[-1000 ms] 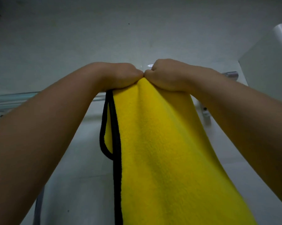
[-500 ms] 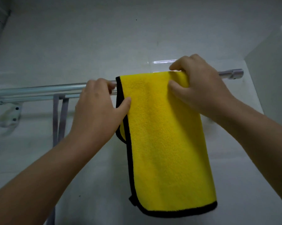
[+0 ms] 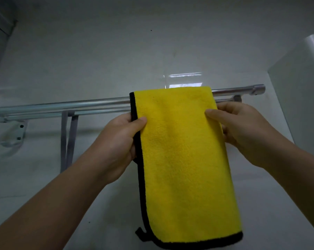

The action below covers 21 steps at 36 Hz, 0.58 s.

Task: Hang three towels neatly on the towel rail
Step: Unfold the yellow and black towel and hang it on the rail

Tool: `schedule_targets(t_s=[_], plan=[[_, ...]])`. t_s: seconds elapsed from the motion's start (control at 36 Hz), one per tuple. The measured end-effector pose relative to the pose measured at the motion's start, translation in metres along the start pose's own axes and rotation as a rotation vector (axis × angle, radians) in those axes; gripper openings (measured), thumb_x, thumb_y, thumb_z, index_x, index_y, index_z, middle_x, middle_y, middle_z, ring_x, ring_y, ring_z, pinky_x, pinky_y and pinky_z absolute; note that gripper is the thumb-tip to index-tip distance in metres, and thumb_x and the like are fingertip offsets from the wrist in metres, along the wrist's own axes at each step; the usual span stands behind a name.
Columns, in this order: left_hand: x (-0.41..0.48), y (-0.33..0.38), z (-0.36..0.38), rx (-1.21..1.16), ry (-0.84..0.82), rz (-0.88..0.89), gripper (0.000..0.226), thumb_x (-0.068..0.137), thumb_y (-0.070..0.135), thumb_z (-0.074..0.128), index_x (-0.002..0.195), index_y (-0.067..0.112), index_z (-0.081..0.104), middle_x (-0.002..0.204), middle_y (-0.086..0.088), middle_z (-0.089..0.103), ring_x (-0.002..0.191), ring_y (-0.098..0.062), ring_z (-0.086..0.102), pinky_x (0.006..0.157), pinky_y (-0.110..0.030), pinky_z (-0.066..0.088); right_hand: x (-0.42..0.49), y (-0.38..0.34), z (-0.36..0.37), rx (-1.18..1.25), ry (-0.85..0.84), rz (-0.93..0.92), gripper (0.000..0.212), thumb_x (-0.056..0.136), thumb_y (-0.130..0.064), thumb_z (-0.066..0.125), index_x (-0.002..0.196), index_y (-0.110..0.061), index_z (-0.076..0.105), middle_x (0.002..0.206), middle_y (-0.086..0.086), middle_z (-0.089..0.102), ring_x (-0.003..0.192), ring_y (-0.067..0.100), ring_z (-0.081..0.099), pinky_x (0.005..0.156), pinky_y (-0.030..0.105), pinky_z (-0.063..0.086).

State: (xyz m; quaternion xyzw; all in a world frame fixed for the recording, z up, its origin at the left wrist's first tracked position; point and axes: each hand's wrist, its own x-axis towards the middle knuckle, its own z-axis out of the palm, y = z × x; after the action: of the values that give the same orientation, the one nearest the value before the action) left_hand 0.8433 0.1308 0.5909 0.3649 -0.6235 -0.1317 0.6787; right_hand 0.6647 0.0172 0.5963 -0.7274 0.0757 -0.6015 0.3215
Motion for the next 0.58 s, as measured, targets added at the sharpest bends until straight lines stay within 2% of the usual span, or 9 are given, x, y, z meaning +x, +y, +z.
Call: schedule_targets(t_s=[0.08, 0.14, 0.22, 0.33, 0.39, 0.44, 0.5, 0.53, 0.58], plan=[[0.004, 0.002, 0.0, 0.055, 0.072, 0.074, 0.022, 0.095, 0.02, 0.042, 0.104, 0.018, 0.061, 0.092, -0.001, 0.072, 0.07, -0.01, 0.07, 0.054, -0.022, 0.056, 0.001, -0.005, -0.003, 0.055, -0.041, 0.0, 0.011, 0.09, -0.021, 0.05, 0.094, -0.02, 0.06, 0.093, 0.0, 0.067, 0.078, 0.011, 0.068, 0.062, 0.023, 0.053], [0.007, 0.005, -0.001, 0.081, 0.104, 0.118, 0.02, 0.095, 0.022, 0.042, 0.105, 0.02, 0.06, 0.095, 0.0, 0.07, 0.07, -0.008, 0.069, 0.054, -0.02, 0.055, 0.003, -0.01, -0.003, 0.1, -0.078, 0.018, 0.01, 0.09, -0.02, 0.051, 0.091, -0.019, 0.061, 0.088, 0.0, 0.068, 0.066, 0.007, 0.069, 0.053, 0.018, 0.053], [0.012, 0.012, -0.002, 0.118, 0.138, 0.175, 0.016, 0.095, 0.024, 0.043, 0.098, 0.024, 0.059, 0.095, 0.001, 0.068, 0.072, -0.009, 0.068, 0.053, -0.019, 0.055, 0.008, -0.016, -0.004, 0.151, -0.089, 0.018, 0.015, 0.09, -0.018, 0.051, 0.099, -0.011, 0.061, 0.083, 0.002, 0.067, 0.058, 0.005, 0.068, 0.049, 0.016, 0.051], [0.021, 0.024, -0.004, 0.191, 0.185, 0.209, 0.015, 0.094, 0.024, 0.045, 0.095, 0.021, 0.059, 0.093, -0.002, 0.065, 0.08, -0.015, 0.064, 0.061, -0.025, 0.054, 0.018, -0.024, -0.004, 0.206, -0.072, -0.008, 0.029, 0.091, -0.015, 0.051, 0.115, -0.001, 0.054, 0.043, -0.012, 0.06, 0.038, -0.001, 0.057, 0.038, 0.012, 0.042], [0.025, 0.029, -0.004, 0.23, 0.224, 0.238, 0.015, 0.094, 0.024, 0.047, 0.089, 0.02, 0.061, 0.087, -0.001, 0.065, 0.074, -0.013, 0.064, 0.059, -0.023, 0.052, 0.023, -0.027, -0.002, 0.216, -0.052, -0.017, 0.028, 0.091, -0.015, 0.051, 0.115, 0.0, 0.053, 0.035, -0.013, 0.054, 0.034, -0.001, 0.053, 0.036, 0.011, 0.04], [0.03, 0.032, -0.003, 0.279, 0.28, 0.287, 0.014, 0.092, 0.023, 0.05, 0.084, 0.021, 0.061, 0.081, 0.003, 0.064, 0.068, -0.009, 0.062, 0.055, -0.02, 0.051, 0.026, -0.031, 0.002, 0.212, -0.028, -0.018, 0.025, 0.091, -0.015, 0.052, 0.112, -0.001, 0.055, 0.039, -0.011, 0.056, 0.035, -0.001, 0.053, 0.036, 0.011, 0.04], [0.035, 0.032, -0.004, 0.316, 0.334, 0.328, 0.011, 0.091, 0.024, 0.053, 0.093, 0.018, 0.062, 0.081, 0.003, 0.064, 0.068, -0.007, 0.06, 0.056, -0.02, 0.05, 0.029, -0.035, 0.005, 0.175, 0.016, -0.02, 0.023, 0.09, -0.017, 0.055, 0.108, -0.003, 0.059, 0.063, -0.001, 0.063, 0.048, 0.003, 0.06, 0.039, 0.013, 0.043], [0.037, 0.031, -0.005, 0.33, 0.365, 0.341, 0.015, 0.09, 0.025, 0.054, 0.099, 0.016, 0.062, 0.085, 0.002, 0.064, 0.071, -0.009, 0.06, 0.058, -0.02, 0.05, 0.031, -0.036, 0.007, 0.14, 0.05, -0.027, 0.021, 0.089, -0.019, 0.056, 0.105, -0.006, 0.06, 0.077, 0.004, 0.063, 0.059, 0.008, 0.062, 0.04, 0.014, 0.045], [0.044, 0.029, -0.008, 0.38, 0.446, 0.367, 0.029, 0.088, 0.028, 0.058, 0.109, 0.009, 0.061, 0.097, -0.002, 0.061, 0.085, -0.013, 0.058, 0.066, -0.023, 0.047, 0.036, -0.037, 0.009, 0.019, 0.147, -0.071, 0.016, 0.088, -0.022, 0.059, 0.099, -0.012, 0.058, 0.087, 0.005, 0.058, 0.07, 0.012, 0.059, 0.04, 0.014, 0.047]])
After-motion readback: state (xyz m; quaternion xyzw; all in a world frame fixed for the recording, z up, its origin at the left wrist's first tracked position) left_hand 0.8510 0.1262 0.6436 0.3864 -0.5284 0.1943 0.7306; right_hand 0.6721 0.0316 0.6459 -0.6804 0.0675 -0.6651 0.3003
